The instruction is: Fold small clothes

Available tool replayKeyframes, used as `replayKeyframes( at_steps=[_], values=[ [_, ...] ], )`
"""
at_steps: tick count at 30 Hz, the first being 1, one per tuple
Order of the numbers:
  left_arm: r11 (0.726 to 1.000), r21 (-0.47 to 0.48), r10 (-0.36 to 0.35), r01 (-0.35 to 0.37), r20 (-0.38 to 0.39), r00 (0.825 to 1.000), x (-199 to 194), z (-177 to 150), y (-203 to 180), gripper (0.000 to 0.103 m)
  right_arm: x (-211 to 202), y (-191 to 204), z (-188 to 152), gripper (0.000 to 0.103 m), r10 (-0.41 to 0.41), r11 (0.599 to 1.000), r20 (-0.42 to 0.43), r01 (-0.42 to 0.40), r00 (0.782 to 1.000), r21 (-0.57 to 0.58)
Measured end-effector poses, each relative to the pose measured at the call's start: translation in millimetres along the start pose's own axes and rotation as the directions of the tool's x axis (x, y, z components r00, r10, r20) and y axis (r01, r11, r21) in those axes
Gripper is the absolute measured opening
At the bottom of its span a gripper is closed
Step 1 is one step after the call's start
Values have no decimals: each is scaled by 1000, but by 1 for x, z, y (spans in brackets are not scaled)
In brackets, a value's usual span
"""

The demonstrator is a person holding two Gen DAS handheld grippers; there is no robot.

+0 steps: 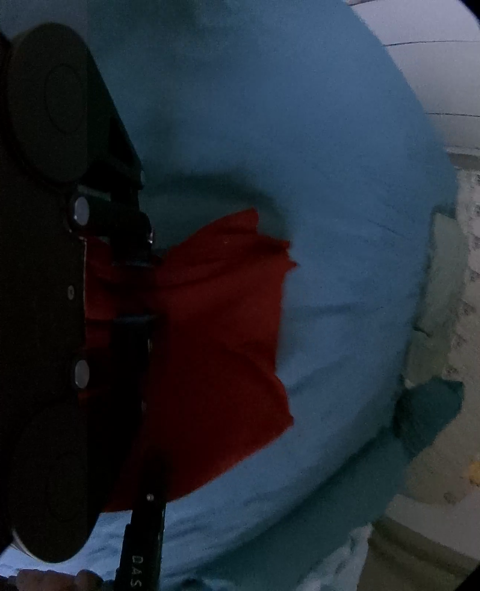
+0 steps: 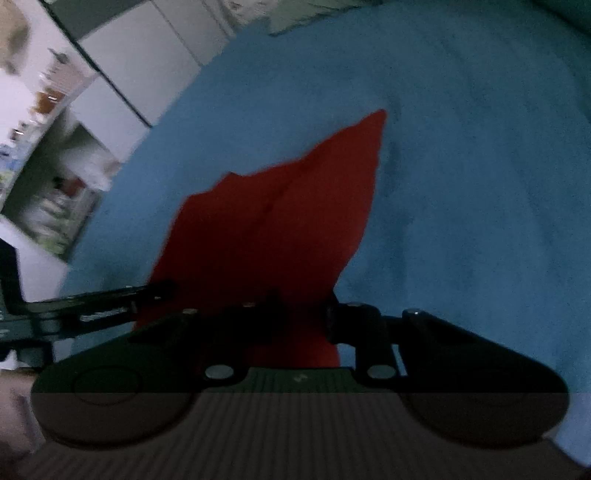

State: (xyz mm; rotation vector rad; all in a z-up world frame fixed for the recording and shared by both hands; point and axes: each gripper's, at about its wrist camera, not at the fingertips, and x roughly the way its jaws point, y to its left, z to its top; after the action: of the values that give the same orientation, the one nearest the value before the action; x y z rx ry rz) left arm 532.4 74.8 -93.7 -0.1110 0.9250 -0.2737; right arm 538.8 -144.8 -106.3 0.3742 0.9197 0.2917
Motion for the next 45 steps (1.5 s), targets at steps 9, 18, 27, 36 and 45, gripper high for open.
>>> replayKeyframes(
  at_steps=[9, 18, 27, 36, 45],
  values=[
    [994, 73, -81, 81, 0, 997, -80, -80, -64, 24, -120, -5, -62, 36, -15, 999, -23, 16, 1000, 46],
    [996, 94, -5, 7, -17, 1000, -57, -164, -98, 25, -139, -52, -164, 37, -195, 979, -83, 198, 977, 37],
    [984, 146, 93, -100, 50, 994, -72, -156, -107, 69, -148, -38, -160, 80, -232, 973, -59, 232, 971, -7],
    [970, 129, 202, -207, 49, 978, -48, -184, -79, 79, -149, -47, -169, 98, -310, 948, 82, 315, 947, -47],
    [967, 114, 206, -227, 173, 963, -41, -208, -74, 79, -138, -77, -206, 102, -275, 955, 202, 291, 940, -55]
  ],
)
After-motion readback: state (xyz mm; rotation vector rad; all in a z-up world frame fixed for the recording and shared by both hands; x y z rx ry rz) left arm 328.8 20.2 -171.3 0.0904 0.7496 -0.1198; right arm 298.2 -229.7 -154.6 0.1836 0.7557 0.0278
